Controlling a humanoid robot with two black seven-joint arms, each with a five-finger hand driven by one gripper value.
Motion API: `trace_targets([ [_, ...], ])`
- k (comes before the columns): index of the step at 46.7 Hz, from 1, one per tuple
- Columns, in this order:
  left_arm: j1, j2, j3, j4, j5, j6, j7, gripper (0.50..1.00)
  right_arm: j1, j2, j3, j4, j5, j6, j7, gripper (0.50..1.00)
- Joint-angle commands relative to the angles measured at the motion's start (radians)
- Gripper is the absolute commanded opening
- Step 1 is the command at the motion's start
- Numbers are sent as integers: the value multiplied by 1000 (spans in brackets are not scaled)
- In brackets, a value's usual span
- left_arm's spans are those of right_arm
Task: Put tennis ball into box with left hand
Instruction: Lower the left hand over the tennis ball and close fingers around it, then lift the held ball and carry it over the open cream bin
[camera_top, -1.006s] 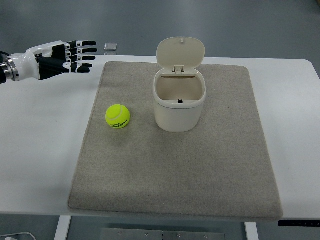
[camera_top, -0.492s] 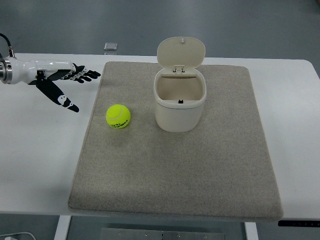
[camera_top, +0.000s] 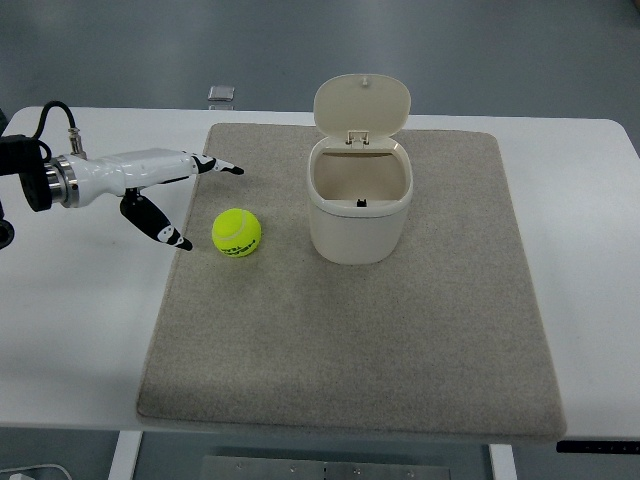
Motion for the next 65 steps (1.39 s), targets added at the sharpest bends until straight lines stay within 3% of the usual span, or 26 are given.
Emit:
trace_targets([
  [1, 2, -35, 42, 20, 58, 62, 1, 971, 0, 0, -2, 0, 1, 1, 0, 938],
  [16, 0, -121, 95, 94, 158, 144, 2, 958, 0, 0, 0, 0, -1, -1, 0, 940],
  [24, 2, -128, 96, 100, 170, 144, 2, 784, 0, 0, 0, 0, 1, -1, 0, 938],
  [27, 2, -127, 96, 100, 193, 144, 2, 633, 0, 0, -2, 0, 1, 1, 0, 938],
  [31, 0, -127, 96, 101, 219, 147, 2, 570, 0, 0, 0, 0, 1, 1, 0, 938],
  [33, 0, -125, 95, 100, 221, 148, 2, 500, 0, 0, 0, 0, 1, 1, 0, 938],
  [38, -3, -119, 93, 98, 221, 186, 2, 500, 0, 0, 0, 0, 1, -1, 0, 940],
  [49, -11, -52, 87, 22, 219, 378, -2, 500, 0, 0, 0, 0, -1, -1, 0, 940],
  [57, -12, -7, 87, -69, 274, 481, -65, 500, 0, 0, 0, 0, 1, 1, 0, 938],
  [65, -23, -13, 87, -77, 440, 617, -111, 500, 0, 0, 0, 0, 1, -1, 0, 938],
])
